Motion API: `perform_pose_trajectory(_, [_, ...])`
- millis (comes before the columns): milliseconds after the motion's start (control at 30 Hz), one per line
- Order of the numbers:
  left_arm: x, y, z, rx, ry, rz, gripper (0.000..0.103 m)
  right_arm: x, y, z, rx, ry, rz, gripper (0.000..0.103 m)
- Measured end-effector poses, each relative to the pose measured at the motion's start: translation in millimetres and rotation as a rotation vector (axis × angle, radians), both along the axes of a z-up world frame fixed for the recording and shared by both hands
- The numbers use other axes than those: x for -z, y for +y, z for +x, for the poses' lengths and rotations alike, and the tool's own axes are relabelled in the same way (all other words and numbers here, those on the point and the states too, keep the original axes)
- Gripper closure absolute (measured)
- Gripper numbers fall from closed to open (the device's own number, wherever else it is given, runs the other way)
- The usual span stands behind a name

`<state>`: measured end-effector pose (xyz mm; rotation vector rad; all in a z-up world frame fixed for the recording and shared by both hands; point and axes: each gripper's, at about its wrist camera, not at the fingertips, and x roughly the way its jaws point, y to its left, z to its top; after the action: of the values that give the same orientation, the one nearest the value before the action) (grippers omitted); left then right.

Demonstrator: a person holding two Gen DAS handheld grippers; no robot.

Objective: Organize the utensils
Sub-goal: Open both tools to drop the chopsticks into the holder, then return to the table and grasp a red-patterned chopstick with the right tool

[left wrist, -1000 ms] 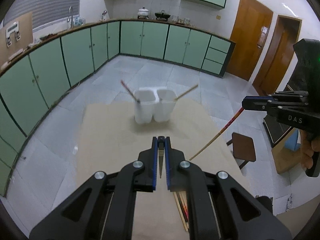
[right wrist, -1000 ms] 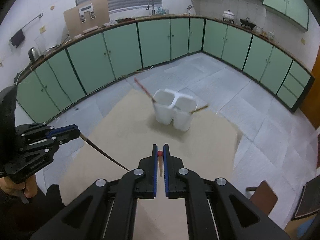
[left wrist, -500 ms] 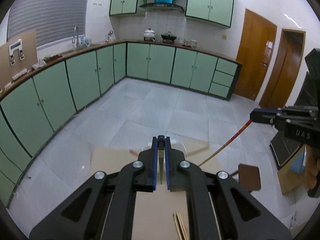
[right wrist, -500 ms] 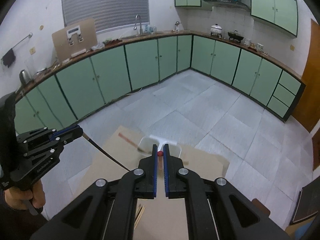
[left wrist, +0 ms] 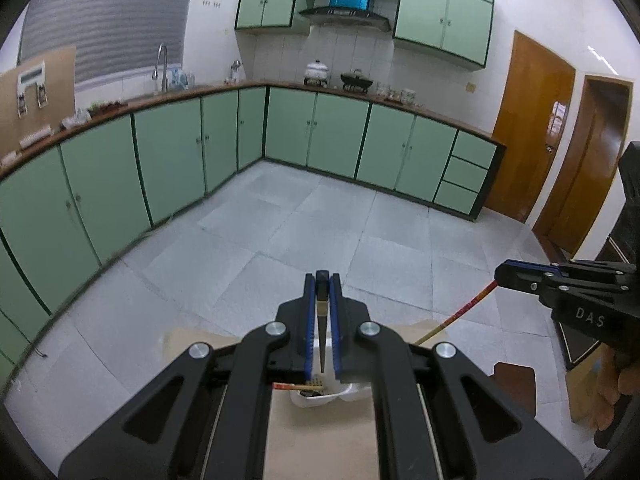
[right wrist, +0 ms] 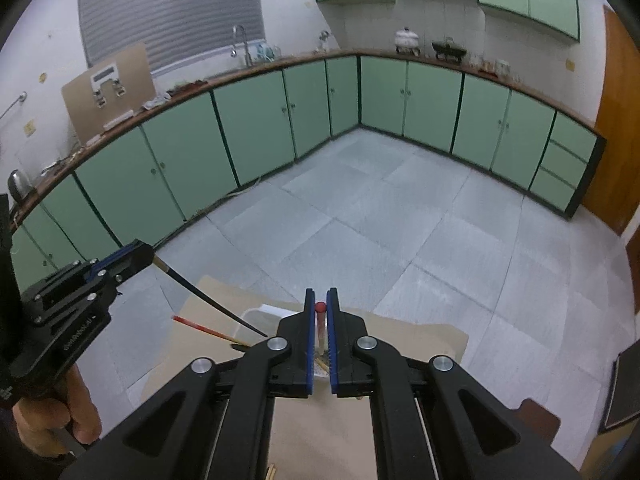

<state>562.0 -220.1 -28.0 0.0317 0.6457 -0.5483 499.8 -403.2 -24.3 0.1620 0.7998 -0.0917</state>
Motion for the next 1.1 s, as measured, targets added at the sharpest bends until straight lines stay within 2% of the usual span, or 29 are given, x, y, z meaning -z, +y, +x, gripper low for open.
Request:
perform_pose_trajectory(200, [44, 2, 23, -0.018, 0.069, 0.039, 0.096, 39, -12, 7, -0.005, 0.047, 0.038, 0.097])
perform_pose_trajectory(233, [47, 5, 23, -0.027, 0.067, 0.047, 0.096, 43, -12, 5, -0.008, 0.054, 0.046, 0.096])
perform_pose_trajectory(267, [46, 8, 22, -0.028, 0.064, 0.049, 0.095, 43, -13, 2, -0.003, 0.049, 0.047, 0.09])
perform_pose_trajectory(300, [43, 13, 19, -0.027, 0.059, 0.048, 0.088, 41, -14, -3, -0.001, 0.039, 0.048, 0.082])
perform_pose_trajectory(333, [39, 20, 14, -0.031, 0.043, 0.045, 0.076, 38, -13, -7, -0.003, 0.029, 0.046, 0.079])
perform_pose_trajectory(400, [26, 31, 1, -0.033, 0.002, 0.031, 0.059, 29, -11, -21, -0.004, -0.003, 0.03, 0.071])
perform_pose_trajectory(467, [12, 46, -20, -0.022, -0.046, 0.023, 0.055, 18, -10, -44, -0.01, -0.045, 0.026, 0.07])
perform_pose_trajectory(533, [2, 63, -46, -0.014, -0.085, 0.03, 0.043, 7, -7, -70, -0.024, -0.092, 0.015, 0.07])
perform_pose_trajectory(667, [8, 98, -105, 0.02, -0.114, 0.013, 0.034, 10, 19, -152, -0.068, -0.188, -0.063, 0.063])
perform_pose_trajectory(767, [38, 123, -156, 0.034, -0.109, 0.009, 0.025, 46, 46, -214, -0.09, -0.211, -0.097, 0.062])
perform_pose_trajectory(833, [72, 141, -193, 0.031, -0.091, 0.02, 0.023, 90, 67, -257, -0.092, -0.204, -0.108, 0.062])
perform_pose_trajectory(1000, [158, 180, -268, -0.03, -0.021, 0.014, 0.02, 229, 134, -341, -0.082, -0.077, -0.064, 0.062])
perform_pose_trajectory(1067, [190, 193, -294, -0.057, 0.026, 0.007, 0.02, 272, 156, -361, -0.1, -0.012, -0.021, 0.063])
perform_pose_trajectory(1100, [202, 197, -304, -0.056, 0.047, 0.009, 0.02, 283, 165, -366, -0.105, 0.0, -0.027, 0.063])
